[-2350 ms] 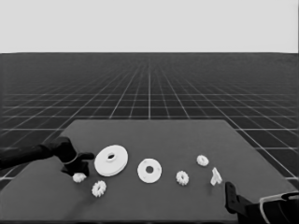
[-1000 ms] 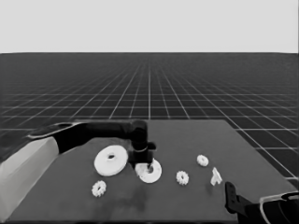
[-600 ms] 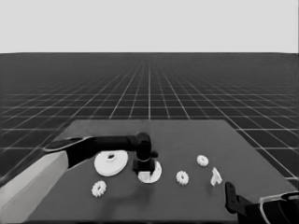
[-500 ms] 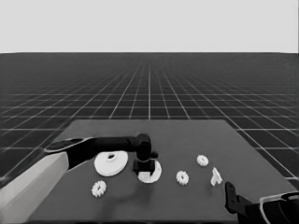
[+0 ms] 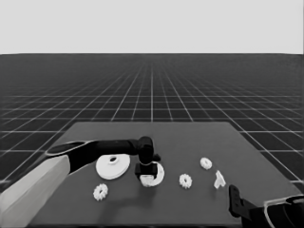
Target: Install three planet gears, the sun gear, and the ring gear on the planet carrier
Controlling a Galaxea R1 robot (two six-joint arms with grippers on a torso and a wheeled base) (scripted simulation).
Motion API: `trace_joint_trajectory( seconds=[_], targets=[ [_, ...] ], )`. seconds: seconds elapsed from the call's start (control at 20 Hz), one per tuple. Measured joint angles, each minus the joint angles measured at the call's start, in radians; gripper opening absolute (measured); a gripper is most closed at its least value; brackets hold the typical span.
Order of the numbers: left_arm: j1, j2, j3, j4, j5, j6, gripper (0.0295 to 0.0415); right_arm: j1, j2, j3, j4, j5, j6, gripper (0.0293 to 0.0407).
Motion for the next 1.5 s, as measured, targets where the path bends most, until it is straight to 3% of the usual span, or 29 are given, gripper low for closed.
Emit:
trace_joint_trajectory(
  seconds=[0.2,0.3,0.4,0.7,0.75,0.85,1.2,1.25,1.3,1.5],
  targets=[
    [0.0,0.0,0.0,0.0,0.0,0.0,0.0385,0.0,0.0,0.0,0.0,0.0,0.0,0.0385],
    [-0.106,-0.016,0.077,-0.105,0.028,-0.055,0.0385,0.0,0.0,0.0,0.0,0.0,0.0,0.0385],
    [-0.15,-0.018,0.093,-0.147,0.031,-0.067,0.0385,0.0,0.0,0.0,0.0,0.0,0.0,0.0385],
    [-0.17,-0.018,0.097,-0.168,0.031,-0.071,0.0385,0.0,0.0,0.0,0.0,0.0,0.0,0.0385],
    [-0.161,-0.232,0.384,-0.158,0.035,-0.098,0.0385,0.0,0.0,0.0,0.0,0.0,0.0,0.0385],
    [-0.149,-0.541,0.55,-0.147,0.015,0.004,0.0385,0.0,0.0,0.0,0.0,0.0,0.0,0.0385],
    [-0.145,-0.685,0.564,-0.146,-0.014,0.125,0.0385,0.0,0.0,0.0,0.0,0.0,0.0,0.0385],
    [-0.044,-0.673,0.526,-0.043,-0.043,0.146,0.0385,0.0,0.0,0.0,0.0,0.0,0.0,0.0385],
    [0.021,-0.661,0.491,0.013,-0.065,0.162,0.0385,0.0,0.0,0.0,0.0,0.0,0.0,0.0385],
    [0.091,-0.64,0.431,0.075,-0.1,0.188,0.0385,0.0,0.0,0.0,0.0,0.0,0.0,0.0385]
  ],
)
